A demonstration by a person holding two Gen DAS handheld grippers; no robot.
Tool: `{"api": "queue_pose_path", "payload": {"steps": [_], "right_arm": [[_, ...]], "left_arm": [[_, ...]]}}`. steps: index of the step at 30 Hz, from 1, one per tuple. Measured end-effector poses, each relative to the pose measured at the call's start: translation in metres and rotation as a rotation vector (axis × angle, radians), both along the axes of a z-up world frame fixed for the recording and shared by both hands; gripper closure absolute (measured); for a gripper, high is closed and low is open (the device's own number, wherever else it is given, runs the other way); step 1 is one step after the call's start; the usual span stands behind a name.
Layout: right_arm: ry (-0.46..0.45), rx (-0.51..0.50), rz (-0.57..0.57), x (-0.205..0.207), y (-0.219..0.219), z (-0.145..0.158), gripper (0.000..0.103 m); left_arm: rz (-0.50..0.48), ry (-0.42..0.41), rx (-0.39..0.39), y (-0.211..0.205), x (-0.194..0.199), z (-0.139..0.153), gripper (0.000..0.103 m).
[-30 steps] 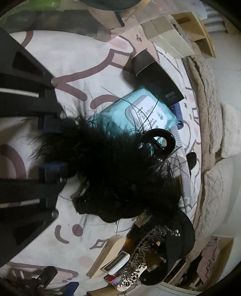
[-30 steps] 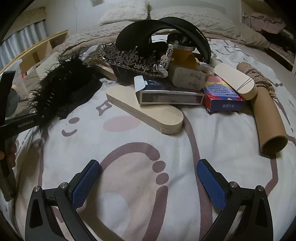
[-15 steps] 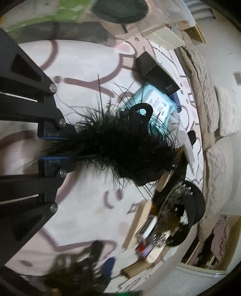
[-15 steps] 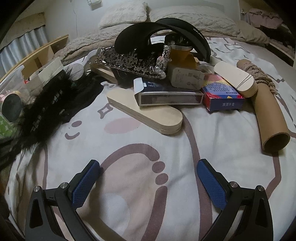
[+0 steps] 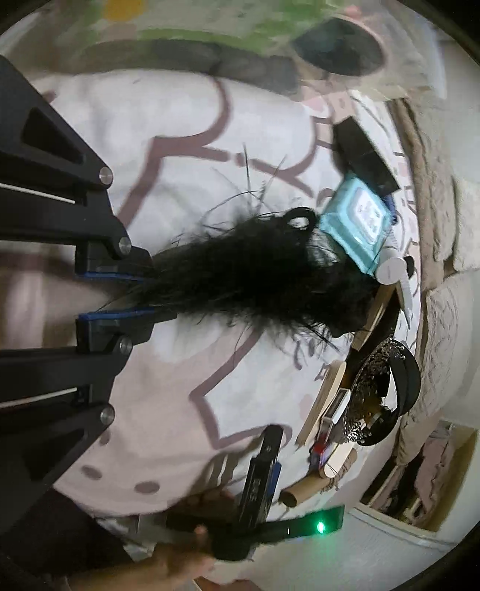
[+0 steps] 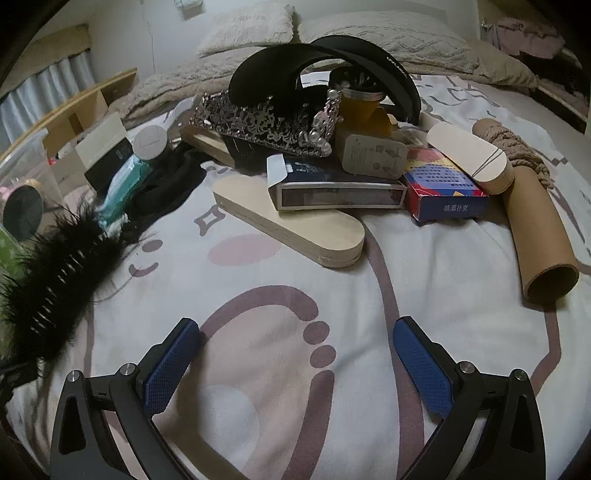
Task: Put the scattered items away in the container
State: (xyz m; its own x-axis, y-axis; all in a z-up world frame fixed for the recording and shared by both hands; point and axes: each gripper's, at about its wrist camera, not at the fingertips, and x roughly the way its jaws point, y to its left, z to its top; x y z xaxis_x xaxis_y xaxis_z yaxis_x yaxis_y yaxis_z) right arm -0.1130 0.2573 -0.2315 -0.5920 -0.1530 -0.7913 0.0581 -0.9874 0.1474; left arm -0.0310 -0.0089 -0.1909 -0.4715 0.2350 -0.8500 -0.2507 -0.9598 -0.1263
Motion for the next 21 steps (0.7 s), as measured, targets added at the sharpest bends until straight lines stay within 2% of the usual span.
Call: {"api": "queue_pose_path", "payload": {"steps": [6,9,11,12,13,14,17,18,20,21], "right_arm": [[-0.009,0.012,0.0,0.0,0.0,0.001,0.0],[-0.026,0.017,0.005,-0.005,0.001,0.006,0.0],[-0.039,-0.006,0.014,-0.011,0.004,0.006,0.0],[-0.045,-0.017,0.017,-0.015,0.007,0.006,0.0],[-0.048,-0.026,0.02,-0.018,0.009,0.007,0.0],[-0.047,-0.029,0.023,-0.02,0.01,0.009,0.001],[-0.054,0.01,0.051,-0.033,0.009,0.011,0.014],[-0.056,0.031,0.06,-0.038,0.009,0.012,0.018],[-0.05,0.11,0.075,-0.047,0.007,0.013,0.02],[-0.059,0.108,0.082,-0.052,0.009,0.012,0.02]], "left_arm": [[0.001,0.025,0.004,0.004,0.013,-0.003,0.091],[0.025,0.065,0.002,0.002,0.014,0.001,0.09],[0.037,0.09,-0.013,-0.001,0.014,0.003,0.075],[0.043,0.101,-0.016,-0.002,0.015,0.004,0.055],[0.049,0.116,-0.014,-0.004,0.016,0.005,0.043],[0.051,0.125,-0.009,-0.006,0.016,0.005,0.041],[0.059,0.124,-0.015,-0.011,0.015,0.004,0.036],[0.07,0.122,-0.019,-0.013,0.014,0.003,0.03],[0.092,0.117,-0.027,-0.016,0.012,0.0,0.024],[0.097,0.115,-0.029,-0.017,0.011,0.0,0.023]]}}
